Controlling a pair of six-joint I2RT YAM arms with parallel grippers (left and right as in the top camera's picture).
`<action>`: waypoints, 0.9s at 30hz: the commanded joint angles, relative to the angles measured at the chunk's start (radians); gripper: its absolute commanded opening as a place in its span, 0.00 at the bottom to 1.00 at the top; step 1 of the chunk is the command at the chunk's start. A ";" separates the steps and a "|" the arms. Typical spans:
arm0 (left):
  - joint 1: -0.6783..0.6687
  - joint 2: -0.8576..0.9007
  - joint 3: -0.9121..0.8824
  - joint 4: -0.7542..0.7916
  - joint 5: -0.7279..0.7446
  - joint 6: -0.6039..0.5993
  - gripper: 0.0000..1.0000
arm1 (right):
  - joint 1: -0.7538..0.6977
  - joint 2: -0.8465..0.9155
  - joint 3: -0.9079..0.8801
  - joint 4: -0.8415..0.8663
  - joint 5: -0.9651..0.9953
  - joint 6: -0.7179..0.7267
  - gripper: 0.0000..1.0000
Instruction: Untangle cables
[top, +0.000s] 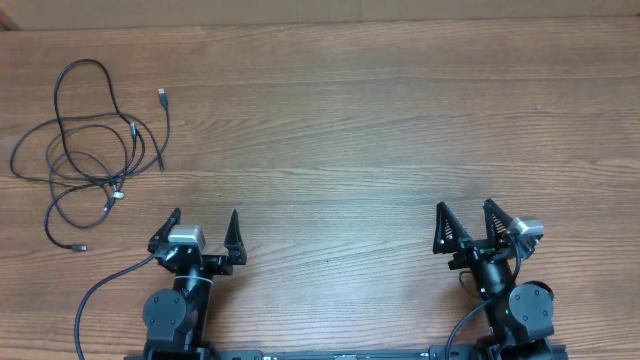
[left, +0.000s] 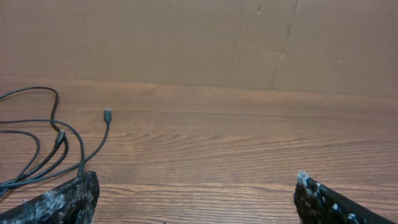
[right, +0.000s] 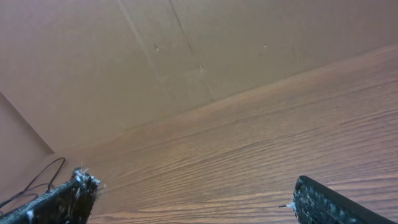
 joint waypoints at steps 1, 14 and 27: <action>0.010 -0.006 -0.003 -0.002 0.003 0.016 1.00 | 0.006 -0.007 -0.010 0.003 -0.007 0.000 1.00; 0.010 -0.006 -0.003 -0.002 0.003 0.016 1.00 | -0.013 -0.011 -0.010 0.003 -0.005 -0.003 1.00; 0.010 -0.006 -0.003 -0.002 0.003 0.016 1.00 | -0.092 -0.011 -0.011 -0.002 -0.048 -0.412 1.00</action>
